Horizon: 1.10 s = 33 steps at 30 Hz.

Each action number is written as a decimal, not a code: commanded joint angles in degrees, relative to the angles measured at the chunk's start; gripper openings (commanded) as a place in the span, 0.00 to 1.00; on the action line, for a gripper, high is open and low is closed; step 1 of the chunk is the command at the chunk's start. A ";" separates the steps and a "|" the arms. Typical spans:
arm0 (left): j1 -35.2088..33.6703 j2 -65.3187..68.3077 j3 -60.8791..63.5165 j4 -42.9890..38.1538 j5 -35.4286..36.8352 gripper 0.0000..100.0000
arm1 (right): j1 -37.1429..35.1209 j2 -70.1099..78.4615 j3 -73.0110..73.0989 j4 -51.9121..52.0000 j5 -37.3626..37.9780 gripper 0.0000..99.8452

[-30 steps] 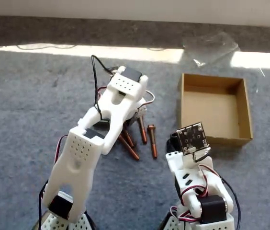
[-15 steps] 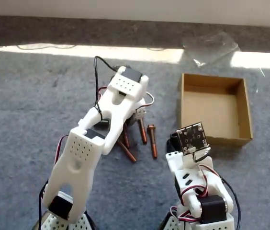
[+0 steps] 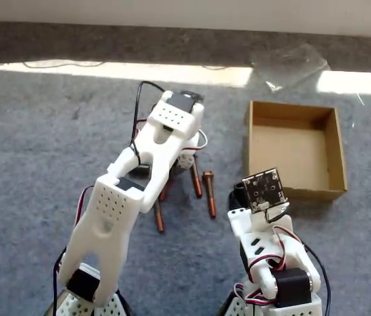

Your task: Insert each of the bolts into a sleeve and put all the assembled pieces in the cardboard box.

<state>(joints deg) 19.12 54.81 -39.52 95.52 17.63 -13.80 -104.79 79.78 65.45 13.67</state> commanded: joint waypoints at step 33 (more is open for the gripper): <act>1.19 1.10 -3.74 -4.04 -8.00 0.03 | -0.48 -0.40 -0.31 -1.63 0.09 0.00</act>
<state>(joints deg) 19.03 55.34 -41.27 94.73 12.26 -13.80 -104.79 79.78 65.45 13.67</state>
